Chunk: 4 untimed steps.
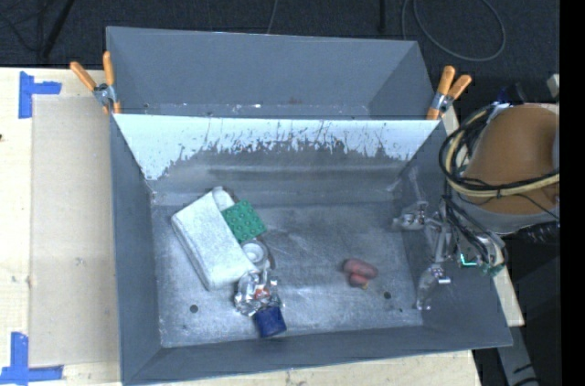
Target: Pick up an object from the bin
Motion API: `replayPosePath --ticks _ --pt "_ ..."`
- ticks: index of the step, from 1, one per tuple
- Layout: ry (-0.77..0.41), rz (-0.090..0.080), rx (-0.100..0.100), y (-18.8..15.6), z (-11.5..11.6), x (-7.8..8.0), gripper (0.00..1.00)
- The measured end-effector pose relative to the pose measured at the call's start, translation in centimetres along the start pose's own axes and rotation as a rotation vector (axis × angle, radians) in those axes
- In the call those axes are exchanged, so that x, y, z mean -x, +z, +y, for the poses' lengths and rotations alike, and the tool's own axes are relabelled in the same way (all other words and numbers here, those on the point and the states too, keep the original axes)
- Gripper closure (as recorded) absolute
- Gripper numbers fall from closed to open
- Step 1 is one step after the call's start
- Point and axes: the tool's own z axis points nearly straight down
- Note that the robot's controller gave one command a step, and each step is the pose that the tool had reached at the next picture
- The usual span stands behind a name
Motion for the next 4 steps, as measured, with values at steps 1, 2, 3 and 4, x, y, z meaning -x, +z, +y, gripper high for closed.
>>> replayPosePath --ticks 1,2,3,4 --pt "0.007 -0.017 -0.001 6.4 7.7 -1.7 0.00" --pt "-0.046 -0.011 -0.005 4.6 1.3 -1.3 0.00" --pt "-0.037 -0.006 0.003 5.6 9.2 -1.2 0.00" --pt "-0.173 -0.012 -0.005 4.3 2.4 4.3 0.00"
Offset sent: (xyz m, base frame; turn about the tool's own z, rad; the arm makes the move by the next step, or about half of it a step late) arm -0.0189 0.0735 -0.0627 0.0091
